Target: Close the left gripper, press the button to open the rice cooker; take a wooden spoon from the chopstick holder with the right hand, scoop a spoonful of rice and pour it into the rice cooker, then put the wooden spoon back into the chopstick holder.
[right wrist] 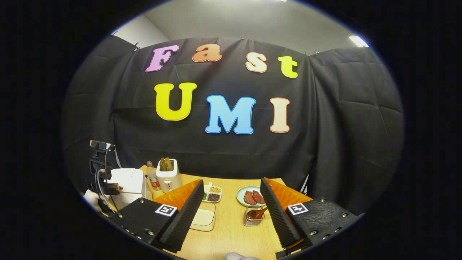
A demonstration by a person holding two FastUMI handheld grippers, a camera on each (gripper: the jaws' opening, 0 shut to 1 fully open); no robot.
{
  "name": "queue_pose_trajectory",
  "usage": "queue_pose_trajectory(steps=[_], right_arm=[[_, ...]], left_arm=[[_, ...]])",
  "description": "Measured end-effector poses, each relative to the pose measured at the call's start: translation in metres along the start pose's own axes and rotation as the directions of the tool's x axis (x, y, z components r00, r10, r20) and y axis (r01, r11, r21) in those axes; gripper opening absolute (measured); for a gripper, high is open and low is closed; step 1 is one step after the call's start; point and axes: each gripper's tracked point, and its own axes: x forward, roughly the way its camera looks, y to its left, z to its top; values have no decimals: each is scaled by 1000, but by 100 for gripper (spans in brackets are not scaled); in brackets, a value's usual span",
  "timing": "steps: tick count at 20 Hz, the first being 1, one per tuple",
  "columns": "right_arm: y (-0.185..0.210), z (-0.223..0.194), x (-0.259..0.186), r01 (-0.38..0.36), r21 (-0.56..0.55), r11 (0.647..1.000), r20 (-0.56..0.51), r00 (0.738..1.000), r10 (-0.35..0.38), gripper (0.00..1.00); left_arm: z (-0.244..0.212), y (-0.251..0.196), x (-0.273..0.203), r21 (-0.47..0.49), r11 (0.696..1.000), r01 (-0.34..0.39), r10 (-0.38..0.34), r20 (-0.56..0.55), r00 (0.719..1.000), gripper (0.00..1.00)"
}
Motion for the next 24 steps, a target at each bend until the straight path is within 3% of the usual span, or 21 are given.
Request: queue_pose_trajectory(steps=[1,2,4,7,10,13,14,16,18,24], right_arm=[[-1,3,-1,0,2,1000,17,1000,0,95],[-2,6,-3,1,9,1000,35,999,-1,95],[1,10,-4,-10,28,1000,57,998,8,95],[-3,17,-6,2,35,999,87,996,-5,95],[-8,10,-6,17,44,999,91,996,-21,95],[-18,-11,-4,50,39,998,51,997,-52,95],[-22,-18,-4,62,43,997,41,997,-63,95],[-30,-34,-2,80,63,995,25,996,-81,95],[-35,-61,3,88,84,993,-9,996,-88,95],[-64,-143,32,110,144,983,-107,990,-95,95]], left_arm=[[29,0,-9,9,1000,-12,11,102,995,9],[70,3,-26,14,999,-40,35,244,969,9],[126,-7,-73,1,1000,-10,8,446,895,9],[159,-17,-129,0,999,48,-41,539,841,10],[162,-28,-163,-9,991,131,-105,547,831,10],[158,-30,-196,9,987,160,-137,563,815,13],[156,-39,-207,37,982,187,-175,569,803,21],[145,-60,-226,107,963,249,-265,558,787,60],[142,-66,-250,117,956,269,-285,583,761,100],[125,-101,-291,151,933,326,-349,593,726,99]])
